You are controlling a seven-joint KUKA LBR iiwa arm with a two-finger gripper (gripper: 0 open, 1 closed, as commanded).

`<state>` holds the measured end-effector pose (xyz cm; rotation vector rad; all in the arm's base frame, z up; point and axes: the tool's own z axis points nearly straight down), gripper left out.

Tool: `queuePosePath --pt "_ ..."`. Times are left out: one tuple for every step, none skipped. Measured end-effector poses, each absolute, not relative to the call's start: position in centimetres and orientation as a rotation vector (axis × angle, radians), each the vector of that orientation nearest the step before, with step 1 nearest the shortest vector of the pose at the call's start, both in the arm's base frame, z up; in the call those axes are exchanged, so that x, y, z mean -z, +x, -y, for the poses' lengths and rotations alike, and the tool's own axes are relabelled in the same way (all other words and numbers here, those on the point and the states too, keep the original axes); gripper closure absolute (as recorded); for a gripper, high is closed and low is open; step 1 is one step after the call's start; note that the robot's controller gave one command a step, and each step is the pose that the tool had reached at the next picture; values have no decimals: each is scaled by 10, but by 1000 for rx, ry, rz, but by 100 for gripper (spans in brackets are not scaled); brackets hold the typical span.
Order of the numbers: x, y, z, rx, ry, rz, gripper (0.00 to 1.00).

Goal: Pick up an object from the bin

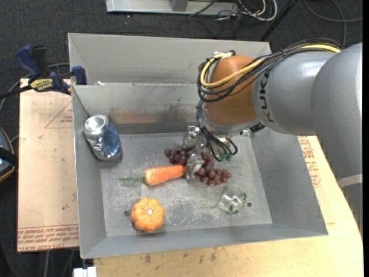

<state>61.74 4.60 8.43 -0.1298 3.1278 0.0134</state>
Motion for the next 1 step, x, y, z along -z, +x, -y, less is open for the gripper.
queuePosePath --pt "-88 618 -46 -9 -132 -3130 100"
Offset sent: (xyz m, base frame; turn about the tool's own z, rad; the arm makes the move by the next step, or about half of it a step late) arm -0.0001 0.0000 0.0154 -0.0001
